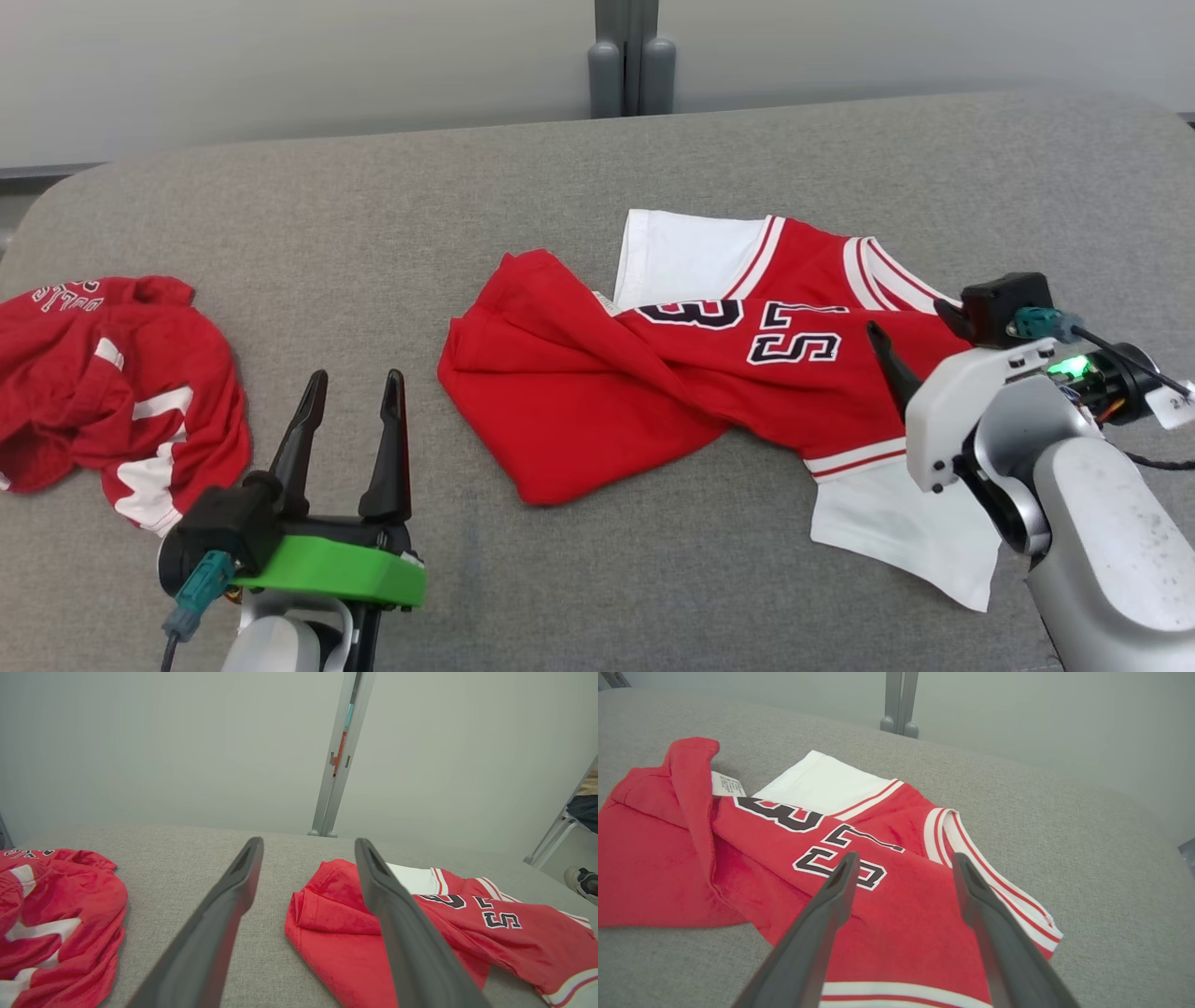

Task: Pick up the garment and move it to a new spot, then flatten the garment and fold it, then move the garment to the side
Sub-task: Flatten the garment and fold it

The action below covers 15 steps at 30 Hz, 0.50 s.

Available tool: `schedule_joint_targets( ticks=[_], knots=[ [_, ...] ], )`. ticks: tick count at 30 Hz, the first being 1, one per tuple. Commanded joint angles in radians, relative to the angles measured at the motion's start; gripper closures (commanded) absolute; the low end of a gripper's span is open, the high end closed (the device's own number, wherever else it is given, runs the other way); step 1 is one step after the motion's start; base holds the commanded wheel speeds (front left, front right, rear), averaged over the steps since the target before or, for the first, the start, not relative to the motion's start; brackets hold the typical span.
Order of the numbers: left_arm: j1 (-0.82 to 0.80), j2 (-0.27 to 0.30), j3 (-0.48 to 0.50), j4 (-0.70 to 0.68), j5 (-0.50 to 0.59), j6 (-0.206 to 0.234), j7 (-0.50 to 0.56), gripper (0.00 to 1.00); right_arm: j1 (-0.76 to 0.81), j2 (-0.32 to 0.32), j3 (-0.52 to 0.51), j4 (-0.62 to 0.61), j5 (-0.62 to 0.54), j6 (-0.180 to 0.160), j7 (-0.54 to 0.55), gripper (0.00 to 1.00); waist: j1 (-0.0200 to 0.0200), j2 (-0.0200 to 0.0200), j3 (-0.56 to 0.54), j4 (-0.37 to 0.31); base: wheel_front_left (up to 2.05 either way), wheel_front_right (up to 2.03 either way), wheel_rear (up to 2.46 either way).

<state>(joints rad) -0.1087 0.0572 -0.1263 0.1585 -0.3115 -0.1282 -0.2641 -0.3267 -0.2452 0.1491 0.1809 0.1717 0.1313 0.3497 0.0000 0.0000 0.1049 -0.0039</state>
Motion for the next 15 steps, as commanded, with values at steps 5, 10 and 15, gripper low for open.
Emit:
schedule_joint_targets(
  ticks=[5,10,15],
  knots=[
    [-0.034,0.010,-0.012,-0.001,-0.007,-0.003,0.000,0.00,-0.148,-0.068,0.163,0.162,0.061,-0.001,0.001,0.00,0.0000,0.0000,0.053,0.059,0.00,0.00,0.00],
    [-0.053,0.009,-0.025,-0.003,-0.005,-0.003,0.000,0.00,-0.263,-0.119,0.291,0.295,0.144,-0.001,0.000,0.00,0.0000,0.0000,0.097,0.107,0.00,0.00,0.00],
    [-0.069,0.008,-0.033,-0.005,-0.008,-0.003,0.000,0.00,-0.348,-0.171,0.415,0.389,0.252,-0.001,0.032,0.00,0.0000,0.0000,0.135,0.147,0.00,0.00,0.00]
  ],
)
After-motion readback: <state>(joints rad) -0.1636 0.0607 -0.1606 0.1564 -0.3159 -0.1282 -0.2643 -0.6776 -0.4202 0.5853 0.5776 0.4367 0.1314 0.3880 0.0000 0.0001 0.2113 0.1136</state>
